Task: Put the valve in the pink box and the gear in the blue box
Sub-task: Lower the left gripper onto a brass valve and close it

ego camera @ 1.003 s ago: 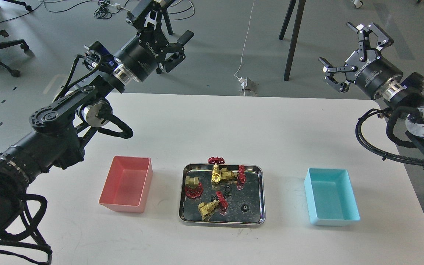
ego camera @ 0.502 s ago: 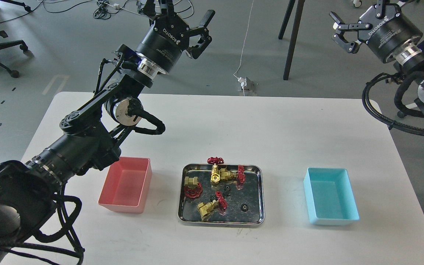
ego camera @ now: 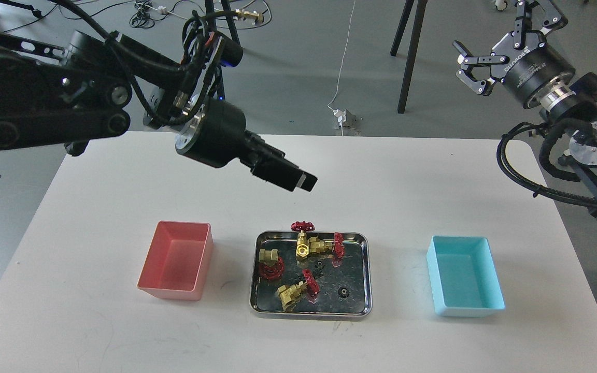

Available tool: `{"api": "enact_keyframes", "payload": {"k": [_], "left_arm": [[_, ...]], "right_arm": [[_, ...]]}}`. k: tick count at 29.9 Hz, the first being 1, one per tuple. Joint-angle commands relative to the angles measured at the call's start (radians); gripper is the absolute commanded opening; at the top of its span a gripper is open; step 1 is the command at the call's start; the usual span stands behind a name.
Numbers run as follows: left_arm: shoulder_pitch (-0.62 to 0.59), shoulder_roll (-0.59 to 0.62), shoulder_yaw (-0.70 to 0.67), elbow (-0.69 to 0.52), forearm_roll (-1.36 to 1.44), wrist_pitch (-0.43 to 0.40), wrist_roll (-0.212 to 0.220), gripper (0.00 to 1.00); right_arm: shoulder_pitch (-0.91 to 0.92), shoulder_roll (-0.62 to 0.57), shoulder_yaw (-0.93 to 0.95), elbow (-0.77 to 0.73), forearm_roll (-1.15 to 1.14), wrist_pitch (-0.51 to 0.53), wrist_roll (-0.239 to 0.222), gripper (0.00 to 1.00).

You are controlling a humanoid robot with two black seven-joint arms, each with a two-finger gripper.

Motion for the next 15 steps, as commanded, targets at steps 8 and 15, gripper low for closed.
{"api": "enact_keyframes", "payload": {"k": [8,15], "left_arm": [[0.307,-0.279,0.213,0.200,0.121,0.318,0.000,0.99],[0.427,-0.302,0.208,0.344,0.135,0.374,0.000,0.99]], "right_arm": [[0.141,0.148,-0.033,-0.162,-0.006,-0.172,-0.028,1.00],[0.109,0.146,-0.036,-0.154,-0.005,-0.170,-0.028,1.00]]}}
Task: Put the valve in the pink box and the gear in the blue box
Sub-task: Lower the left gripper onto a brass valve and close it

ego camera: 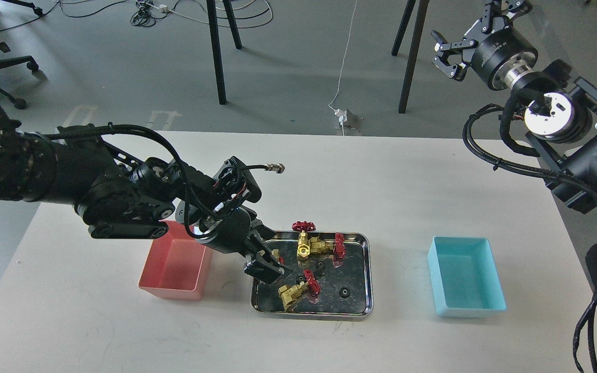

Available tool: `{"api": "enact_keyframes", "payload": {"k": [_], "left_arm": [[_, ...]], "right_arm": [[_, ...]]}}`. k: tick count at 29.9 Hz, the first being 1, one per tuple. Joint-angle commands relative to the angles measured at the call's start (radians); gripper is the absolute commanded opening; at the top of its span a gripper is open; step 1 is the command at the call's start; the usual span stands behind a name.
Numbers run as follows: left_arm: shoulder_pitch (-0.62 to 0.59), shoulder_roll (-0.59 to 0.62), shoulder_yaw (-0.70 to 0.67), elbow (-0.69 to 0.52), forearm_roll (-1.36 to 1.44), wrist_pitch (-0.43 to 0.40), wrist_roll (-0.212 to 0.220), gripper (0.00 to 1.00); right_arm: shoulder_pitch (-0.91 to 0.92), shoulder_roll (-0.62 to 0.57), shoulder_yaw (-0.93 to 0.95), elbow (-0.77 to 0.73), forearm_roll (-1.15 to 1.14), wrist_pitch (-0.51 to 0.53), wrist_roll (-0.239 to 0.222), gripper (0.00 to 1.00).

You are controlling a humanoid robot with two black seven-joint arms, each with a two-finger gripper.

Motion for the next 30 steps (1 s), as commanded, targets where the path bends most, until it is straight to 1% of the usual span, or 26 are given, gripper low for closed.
{"api": "enact_keyframes", "payload": {"k": [1,6,11,14,21,26,29,30], "left_arm": [[0.045,-0.004,0.000,0.062,0.004,0.021,0.000,0.99],[0.088,-0.006,-0.002,0.121,0.048,0.023,0.000,0.98],[0.113,-0.006,-0.002,0.125,0.061,0.023,0.000,0.95],[0.118,-0.007,-0.002,0.131,0.061,0.023,0.000,0.90],[0.128,-0.021,0.000,0.155,0.061,0.033,0.000,0.69],[0.139,-0.040,0.000,0.169,0.061,0.040,0.000,0.60],[0.138,-0.037,0.000,0.168,0.068,0.041,0.000,0.49],[0.138,-0.037,0.001,0.168,0.068,0.041,0.000,0.43]], "right_arm": [[-0.027,0.000,-0.001,0.004,0.001,0.001,0.000,1.00],[-0.035,0.000,-0.001,0.009,0.001,0.004,0.000,1.00],[-0.045,-0.007,-0.001,0.011,0.001,0.006,0.000,1.00],[-0.047,-0.010,0.000,0.011,0.001,0.006,0.000,1.00],[-0.062,-0.012,0.000,0.011,0.001,0.006,0.001,1.00],[-0.070,-0.012,0.000,0.009,0.001,0.006,0.001,1.00],[-0.071,-0.010,0.000,0.009,0.001,0.006,0.003,1.00],[-0.073,-0.010,0.000,0.007,0.001,0.006,0.003,1.00]]}}
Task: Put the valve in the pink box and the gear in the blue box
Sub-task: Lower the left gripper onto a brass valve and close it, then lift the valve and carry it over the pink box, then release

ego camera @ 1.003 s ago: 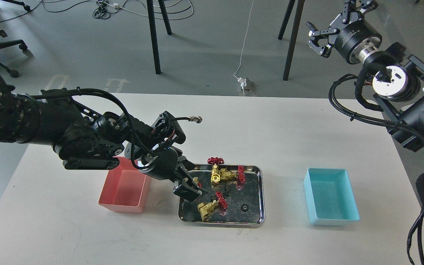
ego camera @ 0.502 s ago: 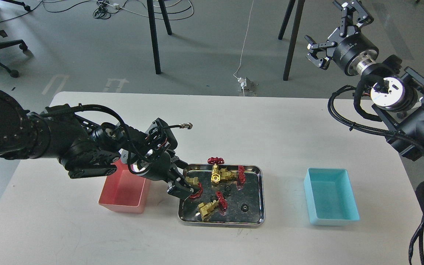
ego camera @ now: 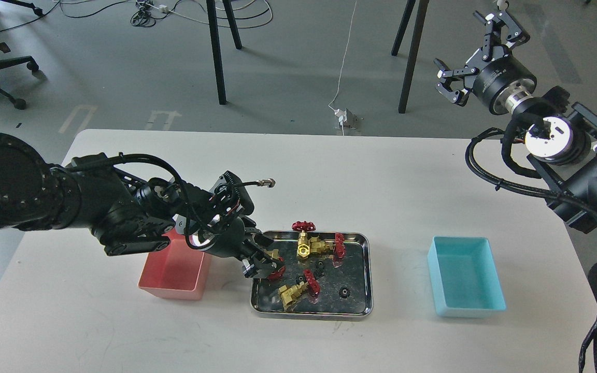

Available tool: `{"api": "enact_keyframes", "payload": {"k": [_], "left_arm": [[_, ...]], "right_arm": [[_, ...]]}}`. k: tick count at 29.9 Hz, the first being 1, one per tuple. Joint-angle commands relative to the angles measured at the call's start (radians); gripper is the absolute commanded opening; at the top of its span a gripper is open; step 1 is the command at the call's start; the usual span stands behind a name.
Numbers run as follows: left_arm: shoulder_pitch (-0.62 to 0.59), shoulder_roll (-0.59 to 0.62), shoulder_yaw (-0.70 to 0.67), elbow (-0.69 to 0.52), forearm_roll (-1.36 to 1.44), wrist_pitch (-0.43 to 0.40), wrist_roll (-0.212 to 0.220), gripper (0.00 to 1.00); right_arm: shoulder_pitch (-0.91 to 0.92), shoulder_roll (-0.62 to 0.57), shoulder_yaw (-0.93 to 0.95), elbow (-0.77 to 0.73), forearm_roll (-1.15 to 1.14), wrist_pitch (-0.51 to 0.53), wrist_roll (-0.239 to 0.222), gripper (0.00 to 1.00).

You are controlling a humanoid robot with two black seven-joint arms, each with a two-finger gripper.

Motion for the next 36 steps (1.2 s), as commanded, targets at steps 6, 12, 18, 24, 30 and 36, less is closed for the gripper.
{"api": "enact_keyframes", "payload": {"k": [6,12,18,24,30,36], "left_arm": [[-0.004,0.003,0.002,-0.004,0.003,0.001,0.000,0.20],[-0.025,0.013,-0.001,-0.017,0.000,0.000,0.000,0.07],[-0.117,0.127,-0.078,-0.121,-0.001,-0.011,0.000,0.07],[-0.189,0.298,-0.138,-0.258,-0.001,-0.022,0.000,0.07],[-0.197,0.490,-0.132,-0.356,0.035,-0.022,0.000,0.07],[-0.148,0.556,-0.124,-0.344,0.097,-0.019,0.000,0.07]], "right_arm": [[-0.013,0.002,0.001,-0.002,0.000,0.000,0.001,1.00],[-0.020,0.000,0.005,-0.002,0.000,0.000,0.002,1.00],[0.009,0.003,0.018,-0.003,0.000,-0.017,0.002,1.00],[0.196,0.020,0.020,-0.057,0.000,-0.170,-0.001,1.00],[0.241,0.025,0.012,-0.065,0.000,-0.167,-0.002,1.00],[0.182,0.025,0.012,-0.061,0.001,-0.146,0.001,1.00]]}}
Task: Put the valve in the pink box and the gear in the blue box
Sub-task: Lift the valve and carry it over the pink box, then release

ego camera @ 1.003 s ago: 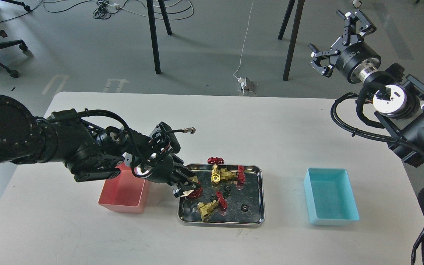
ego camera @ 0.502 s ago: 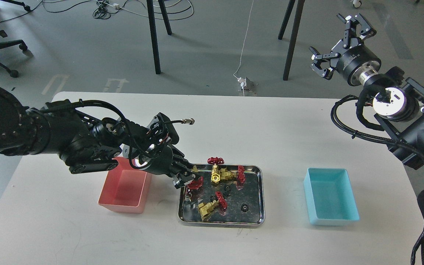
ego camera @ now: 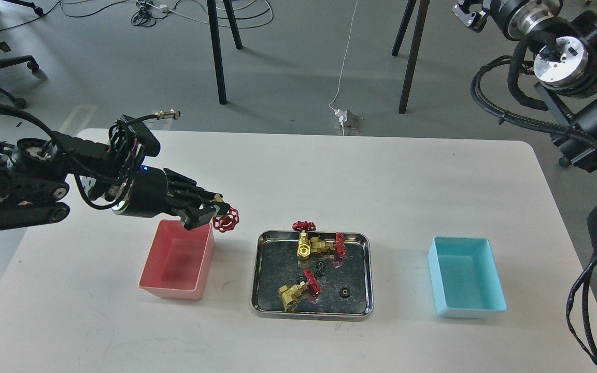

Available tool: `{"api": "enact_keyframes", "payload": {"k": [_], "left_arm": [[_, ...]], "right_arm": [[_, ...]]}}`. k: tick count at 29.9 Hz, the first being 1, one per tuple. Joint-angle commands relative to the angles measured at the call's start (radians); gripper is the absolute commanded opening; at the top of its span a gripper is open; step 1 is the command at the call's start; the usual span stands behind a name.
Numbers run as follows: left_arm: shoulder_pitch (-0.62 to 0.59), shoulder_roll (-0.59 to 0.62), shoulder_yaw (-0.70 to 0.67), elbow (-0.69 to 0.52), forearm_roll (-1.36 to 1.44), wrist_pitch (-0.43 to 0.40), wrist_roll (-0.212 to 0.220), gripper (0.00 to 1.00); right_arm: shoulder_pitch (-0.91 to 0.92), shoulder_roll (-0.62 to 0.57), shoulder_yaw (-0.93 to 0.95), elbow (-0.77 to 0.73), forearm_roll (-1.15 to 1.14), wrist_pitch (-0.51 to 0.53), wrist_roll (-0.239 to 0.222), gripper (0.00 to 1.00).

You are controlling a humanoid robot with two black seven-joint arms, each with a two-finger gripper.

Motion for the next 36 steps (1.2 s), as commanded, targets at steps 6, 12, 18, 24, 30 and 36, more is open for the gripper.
{"api": "enact_keyframes", "payload": {"k": [6,12,18,24,30,36], "left_arm": [[0.061,0.068,0.002,0.012,0.017,0.008,0.000,0.07],[0.105,0.079,0.002,0.057,0.040,0.008,0.000,0.07],[0.168,0.068,-0.008,0.090,0.042,0.014,0.000,0.07],[0.216,0.062,-0.013,0.142,0.040,0.019,0.000,0.07],[0.234,0.025,-0.013,0.170,0.040,0.019,0.000,0.09],[0.236,0.002,-0.013,0.181,0.040,0.019,0.000,0.21]], "right_arm": [[-0.068,0.000,0.001,0.009,0.001,0.023,0.002,1.00],[-0.080,-0.005,0.002,0.014,0.002,0.024,0.002,1.00],[-0.094,-0.005,0.004,0.014,0.002,0.032,0.004,1.00],[-0.108,-0.005,0.005,0.014,0.002,0.032,0.005,1.00],[-0.126,-0.005,0.010,0.012,0.002,0.047,0.007,1.00],[-0.142,-0.008,0.013,0.014,0.004,0.050,0.008,1.00]]}}
